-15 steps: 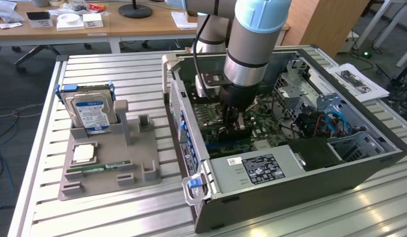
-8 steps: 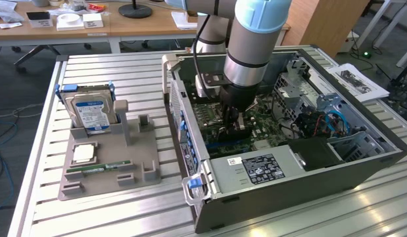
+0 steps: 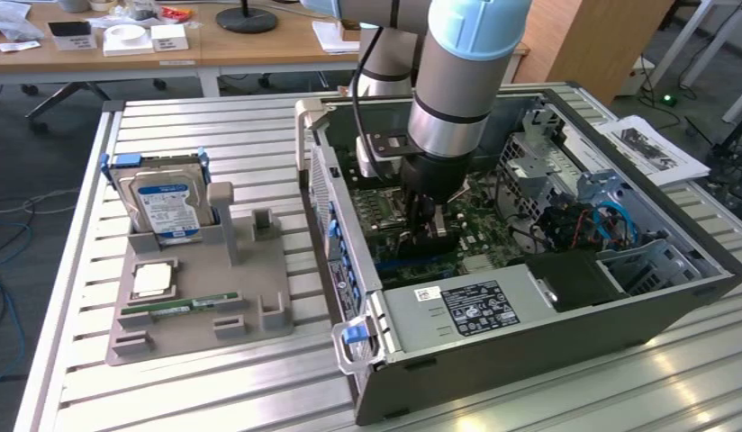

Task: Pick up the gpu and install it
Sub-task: 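Insert the gpu into the slot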

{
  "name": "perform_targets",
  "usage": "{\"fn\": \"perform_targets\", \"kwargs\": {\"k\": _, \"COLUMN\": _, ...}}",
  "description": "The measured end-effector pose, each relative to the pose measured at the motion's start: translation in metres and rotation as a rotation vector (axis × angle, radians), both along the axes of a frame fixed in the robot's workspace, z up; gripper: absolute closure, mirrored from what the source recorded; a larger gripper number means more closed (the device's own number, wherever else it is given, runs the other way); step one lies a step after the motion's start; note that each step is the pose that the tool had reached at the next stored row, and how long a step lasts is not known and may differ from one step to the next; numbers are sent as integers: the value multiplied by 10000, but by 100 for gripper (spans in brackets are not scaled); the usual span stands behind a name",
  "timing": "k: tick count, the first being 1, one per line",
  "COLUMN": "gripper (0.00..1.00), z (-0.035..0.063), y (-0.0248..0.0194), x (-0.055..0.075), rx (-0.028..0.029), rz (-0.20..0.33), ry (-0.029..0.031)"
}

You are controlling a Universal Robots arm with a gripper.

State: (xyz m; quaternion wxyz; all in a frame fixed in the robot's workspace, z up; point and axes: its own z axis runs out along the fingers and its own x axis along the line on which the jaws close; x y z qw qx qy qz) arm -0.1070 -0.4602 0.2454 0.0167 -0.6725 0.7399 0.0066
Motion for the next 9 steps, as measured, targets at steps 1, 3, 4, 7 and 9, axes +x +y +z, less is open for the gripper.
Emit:
{"fn": "perform_targets", "kwargs": {"k": 1, "gripper": 73, "z": 0, "y": 0, "x": 0, "rx": 4, "rz": 0, "ry": -1}}
{"fn": "perform_targets", "kwargs": {"k": 3, "gripper": 73, "z": 0, "y": 1, "x": 0, "rx": 5, "rz": -1, "ry": -1}}
{"fn": "perform_targets", "kwargs": {"k": 4, "gripper": 73, "z": -1, "y": 1, "x": 0, "rx": 5, "rz": -1, "ry": -1}}
{"fn": "perform_targets", "kwargs": {"k": 7, "gripper": 73, "z": -1, "y": 1, "x": 0, "rx": 6, "rz": -1, "ry": -1}}
{"fn": "perform_targets", "kwargs": {"k": 9, "gripper": 73, "z": -2, "y": 1, "x": 0, "rx": 7, "rz": -1, "ry": -2}}
